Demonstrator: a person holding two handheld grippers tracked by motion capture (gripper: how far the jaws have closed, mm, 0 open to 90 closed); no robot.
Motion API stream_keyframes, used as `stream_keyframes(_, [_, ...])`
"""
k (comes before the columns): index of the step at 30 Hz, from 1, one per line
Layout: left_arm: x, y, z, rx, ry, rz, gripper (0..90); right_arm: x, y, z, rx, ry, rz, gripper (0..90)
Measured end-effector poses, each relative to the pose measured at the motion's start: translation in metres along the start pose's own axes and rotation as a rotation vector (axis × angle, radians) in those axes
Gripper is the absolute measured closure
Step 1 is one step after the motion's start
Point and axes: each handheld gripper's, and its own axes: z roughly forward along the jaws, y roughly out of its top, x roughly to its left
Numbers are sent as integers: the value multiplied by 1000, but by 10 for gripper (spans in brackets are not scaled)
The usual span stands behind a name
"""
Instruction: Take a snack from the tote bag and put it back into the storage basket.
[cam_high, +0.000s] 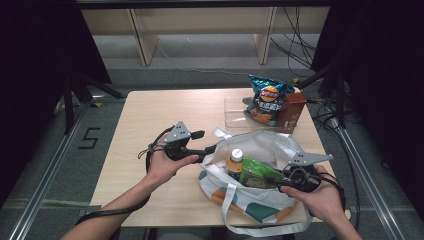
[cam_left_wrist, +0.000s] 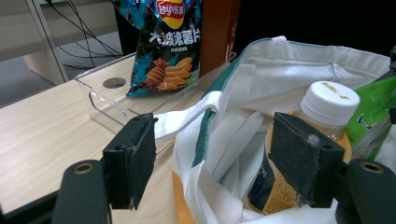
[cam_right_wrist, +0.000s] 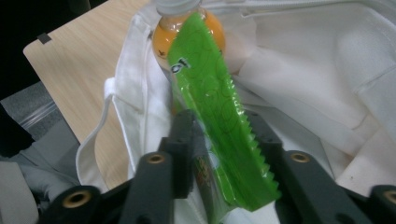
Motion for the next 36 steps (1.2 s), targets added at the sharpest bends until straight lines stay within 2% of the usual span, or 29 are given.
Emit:
stream_keyframes(3, [0,0,0,-1,1,0,307,0,0,-2,-4,-9,-26,823])
stream_keyframes(7, [1,0,0,-7,-5,-1,307,-1,0,-4,-21,-23,-39,895])
stream_keyframes(12, [0,1,-1,-3,2,1,307,0,2,-8,-24,-40,-50,900])
stream_keyframes(13, [0,1,-1,-4,2,1,307,-1,3,-8,-45,-47,-69,900])
stream_keyframes(14, [1,1,-1,-5,3,3,307,0,4,-11,-35,-46,-64,900])
stream_keyframes(15, [1,1,-1,-4,3,4,307,1,5,-12,-48,-51,-54,900])
stream_keyframes(16, [1,1,-1,-4,3,4,307,0,7,-14,-63,-52,-76,900])
stream_keyframes(17, [1,1,-1,-4,3,3,307,-1,8,-16,-60,-55,-78,900])
stream_keyframes(18, [1,1,-1,-4,3,2,307,1,9,-18,-73,-56,-56,900])
stream_keyframes(20, [1,1,-1,-5,2,2,307,-1,12,-22,-87,-56,-72,900])
stream_keyframes(21, [0,1,-1,-5,2,1,307,1,13,-24,-87,-62,-48,900])
stream_keyframes(22, [0,1,-1,-4,2,1,307,-2,15,-25,-104,-68,-73,900])
stream_keyframes(23, [0,1,-1,-4,2,1,307,-1,15,-25,-117,-63,-56,900])
stream_keyframes(25, [1,1,-1,-4,3,2,307,-3,18,-29,-131,-84,-75,900])
stream_keyframes(26, [1,1,-1,-5,4,3,307,-1,19,-31,-128,-78,-55,900])
stream_keyframes(28, [1,1,-2,-8,7,3,309,-5,21,-33,-159,-93,-76,900])
stream_keyframes(30, [1,1,-1,-16,1,1,309,-4,24,-39,-159,-96,-50,900])
stream_keyframes(32, [1,1,-1,-15,3,2,309,-7,27,-41,-203,-113,-67,900])
stream_keyframes(34, [1,1,-1,-15,1,2,309,-6,30,-44,-220,-125,-48,900])
stream_keyframes(35, [1,1,-2,-9,8,2,309,-8,32,-46,-221,-127,-63,900])
stream_keyframes(36, [0,1,-2,-10,8,1,309,-7,33,-46,-228,-125,-49,900])
